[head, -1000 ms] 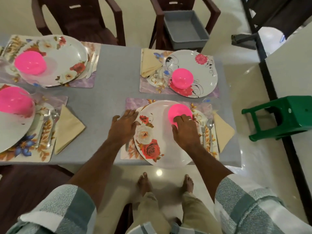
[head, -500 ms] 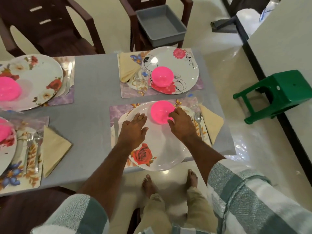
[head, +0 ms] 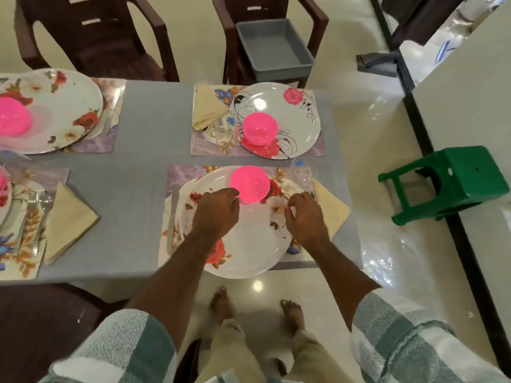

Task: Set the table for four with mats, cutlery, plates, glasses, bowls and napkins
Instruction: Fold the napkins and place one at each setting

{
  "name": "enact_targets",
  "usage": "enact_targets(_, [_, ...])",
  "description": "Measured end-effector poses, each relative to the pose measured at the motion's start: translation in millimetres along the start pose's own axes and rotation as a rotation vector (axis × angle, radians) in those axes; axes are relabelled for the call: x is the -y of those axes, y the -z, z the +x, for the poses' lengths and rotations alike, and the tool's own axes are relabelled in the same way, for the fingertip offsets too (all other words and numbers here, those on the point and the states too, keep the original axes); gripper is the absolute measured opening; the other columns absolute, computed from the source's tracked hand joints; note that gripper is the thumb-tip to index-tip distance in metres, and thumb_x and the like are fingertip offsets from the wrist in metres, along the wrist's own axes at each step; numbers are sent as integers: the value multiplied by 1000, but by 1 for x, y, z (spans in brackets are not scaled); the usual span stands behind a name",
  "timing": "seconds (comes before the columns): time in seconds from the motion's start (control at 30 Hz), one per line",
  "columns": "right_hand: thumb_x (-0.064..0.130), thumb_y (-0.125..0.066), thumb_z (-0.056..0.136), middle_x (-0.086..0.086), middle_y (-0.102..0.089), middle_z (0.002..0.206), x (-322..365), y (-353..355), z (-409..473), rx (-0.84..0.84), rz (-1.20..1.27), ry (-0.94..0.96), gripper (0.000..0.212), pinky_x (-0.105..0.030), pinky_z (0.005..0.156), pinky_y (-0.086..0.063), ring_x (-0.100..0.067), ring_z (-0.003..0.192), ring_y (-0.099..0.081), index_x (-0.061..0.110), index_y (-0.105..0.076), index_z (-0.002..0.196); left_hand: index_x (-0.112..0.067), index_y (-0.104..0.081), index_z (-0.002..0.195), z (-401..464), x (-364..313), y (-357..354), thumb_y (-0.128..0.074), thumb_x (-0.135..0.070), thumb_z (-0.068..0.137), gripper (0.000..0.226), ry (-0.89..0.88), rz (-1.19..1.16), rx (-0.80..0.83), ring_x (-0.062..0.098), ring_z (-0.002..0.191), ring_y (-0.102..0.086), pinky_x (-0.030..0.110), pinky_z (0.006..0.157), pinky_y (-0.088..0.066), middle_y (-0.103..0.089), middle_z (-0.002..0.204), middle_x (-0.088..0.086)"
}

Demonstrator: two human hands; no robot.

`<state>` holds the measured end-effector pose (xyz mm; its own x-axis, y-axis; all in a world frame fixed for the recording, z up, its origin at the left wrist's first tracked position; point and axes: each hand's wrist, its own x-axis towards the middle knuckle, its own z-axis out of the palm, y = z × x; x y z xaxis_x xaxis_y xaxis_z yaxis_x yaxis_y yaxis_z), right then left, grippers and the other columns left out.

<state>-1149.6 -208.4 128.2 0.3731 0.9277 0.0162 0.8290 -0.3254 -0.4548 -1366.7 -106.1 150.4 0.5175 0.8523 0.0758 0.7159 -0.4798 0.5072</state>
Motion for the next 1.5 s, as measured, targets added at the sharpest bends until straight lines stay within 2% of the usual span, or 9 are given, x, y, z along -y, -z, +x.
enact_targets(0.1, [22, -69, 91, -7, -61, 103, -33, 21, -5, -21, 86, -49, 20, -42, 82, -50, -24, 93, -56, 11, -60, 105, -6, -75, 98, 0, -28, -6, -55, -22, 88, 27, 12, -6, -20, 37, 78, -71, 45, 72, -59, -76, 93, 14])
enact_targets(0.2, [21, -77, 81, -6, -55, 108, -61, 37, 11, -71, 139, -65, 41, -48, 85, -50, -22, 97, -53, 12, -53, 113, -4, -73, 111, 2, -54, -14, -58, -23, 90, 32, 58, -23, -11, 38, 93, -70, 46, 86, -56, -75, 107, 15])
enact_targets(0.33, [30, -85, 74, -9, -42, 145, -74, 50, 47, 53, 287, -44, 89, -43, 104, -47, -26, 131, -45, 18, -35, 147, -8, -68, 122, 0, -80, -22, -64, -18, 94, 30, 146, -23, 22, 35, 104, -67, 46, 93, -53, -72, 117, 13])
enact_targets(0.47, [14, -89, 71, -7, -38, 155, -66, 58, 75, 199, 447, 63, 103, -44, 105, -49, -24, 139, -40, 21, -29, 154, -9, -69, 119, -8, -99, -25, -64, -17, 95, 26, 180, -52, 13, 31, 101, -69, 46, 89, -54, -73, 113, 11])
enact_targets(0.77, [13, -86, 76, 2, -51, 148, -67, 37, 101, 184, 278, 129, 86, -49, 100, -53, -22, 131, -53, 41, -39, 142, -13, -67, 126, -2, -116, -37, -64, -18, 96, 31, 186, -49, 16, 27, 106, -68, 42, 94, -53, -72, 120, 7])
enact_targets(1.03, [12, -86, 75, 7, -48, 151, -67, 29, 115, 185, 282, 98, 89, -50, 101, -53, -23, 134, -51, 44, -38, 143, -11, -68, 123, 0, -127, -51, -65, -13, 95, 28, 169, -50, 45, 27, 102, -69, 38, 88, -53, -72, 118, 8])
enact_targets(1.2, [15, -86, 77, 5, -40, 156, -76, 39, 89, 110, 341, 83, 99, -41, 107, -42, -21, 140, -43, 39, -26, 152, -10, -70, 119, -8, -127, -53, -64, -11, 94, 25, 163, -30, 46, 30, 99, -69, 40, 86, -53, -74, 113, 9])
enact_targets(1.33, [23, -75, 86, -5, -44, 147, -92, 43, 31, -35, 194, -40, 71, -49, 106, -37, -27, 132, -46, 24, -37, 146, -9, -69, 122, -21, -135, -65, -63, -13, 95, 28, 205, -17, 66, 30, 106, -67, 39, 92, -50, -71, 120, 9])
enact_targets(1.5, [31, -64, 95, 1, -53, 141, -115, 35, -15, 250, -125, 97, 43, -46, 99, -38, -25, 124, -52, 26, -53, 136, -12, -67, 124, -37, -147, -88, -66, -17, 92, 33, 174, 46, 133, 29, 119, -59, 45, 97, -45, -66, 130, 7])
